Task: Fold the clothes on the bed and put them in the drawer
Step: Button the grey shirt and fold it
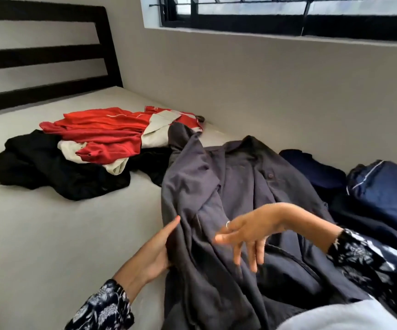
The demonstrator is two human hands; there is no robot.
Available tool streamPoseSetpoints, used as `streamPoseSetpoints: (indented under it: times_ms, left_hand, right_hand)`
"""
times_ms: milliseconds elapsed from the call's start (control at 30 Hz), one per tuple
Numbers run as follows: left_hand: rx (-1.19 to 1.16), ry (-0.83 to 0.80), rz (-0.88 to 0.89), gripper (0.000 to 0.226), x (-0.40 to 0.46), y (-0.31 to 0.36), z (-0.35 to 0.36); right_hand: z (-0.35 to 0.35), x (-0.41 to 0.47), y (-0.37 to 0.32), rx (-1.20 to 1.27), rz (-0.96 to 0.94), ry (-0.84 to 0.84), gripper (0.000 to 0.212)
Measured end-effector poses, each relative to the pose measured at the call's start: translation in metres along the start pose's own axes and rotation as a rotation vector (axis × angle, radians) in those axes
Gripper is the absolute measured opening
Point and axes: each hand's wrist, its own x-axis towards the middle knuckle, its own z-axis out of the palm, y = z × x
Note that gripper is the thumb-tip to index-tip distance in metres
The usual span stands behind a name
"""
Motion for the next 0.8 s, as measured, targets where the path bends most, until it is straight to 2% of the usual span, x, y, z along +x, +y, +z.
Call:
streamPoseSetpoints:
  times_ms: [67, 167, 233, 300, 333, 367, 400, 467, 533, 633, 667, 733, 800]
  left_hand:
    - [0.043, -0.001, 0.047, 0.039, 0.007, -0.004, 0.001]
    - [0.157, 0.136, 0.095, 0.039, 0.012, -0.007, 0.003]
    - [0.234, 0.251, 0.181, 0.056, 0.013, -0.012, 0.008]
    - [0.585, 0.5, 0.445, 0.081, 0.001, -0.022, 0.016]
    - [0.831, 0.547, 0.651, 0.089, -0.014, -0.031, 0.023]
    - [1.065, 0.478, 0.846, 0.093, -0.032, -0.042, 0.03]
    - [1.274, 0.334, 0.97, 0.094, -0.051, -0.056, 0.038]
    - [1.669, 0.077, 1.046, 0.099, -0.071, -0.09, 0.037]
    - [1.951, -0.05, 0.993, 0.101, -0.071, -0.118, 0.024]
    - [1.978, -0.105, 0.932, 0.089, -0.06, -0.12, 0.012]
    - [1.951, -0.144, 0.988, 0.079, -0.057, -0.116, 0.009]
    - [1.851, -0.194, 1.047, 0.057, -0.051, -0.107, 0.003]
    - [1.64, -0.269, 0.95, 0.054, -0.049, -0.089, 0.002]
  right_hand:
    - [-0.002, -0.002, 0.023, 0.129, -0.048, 0.209, 0.048]
    - [-0.006, -0.011, 0.059, 0.176, -0.059, 0.528, 0.033]
    - [-0.003, -0.016, 0.081, 0.093, -0.044, 0.647, 0.028]
    - [0.005, -0.021, 0.096, -0.053, -0.028, 0.697, 0.031]
    - [0.01, -0.022, 0.1, -0.111, -0.018, 0.696, 0.037]
    - [0.016, -0.021, 0.102, -0.141, -0.005, 0.678, 0.046]
    - [0.022, -0.019, 0.106, -0.151, 0.0, 0.655, 0.056]
    - [0.032, -0.01, 0.108, -0.161, 0.001, 0.616, 0.074]
    - [0.044, 0.002, 0.107, -0.154, -0.006, 0.567, 0.087]
    - [0.059, 0.017, 0.102, -0.19, 0.009, 0.526, 0.1]
    - [0.061, 0.02, 0.099, -0.194, 0.02, 0.528, 0.101]
    - [0.063, 0.023, 0.098, -0.192, 0.036, 0.506, 0.096]
    - [0.061, 0.026, 0.099, -0.216, 0.027, 0.493, 0.086]
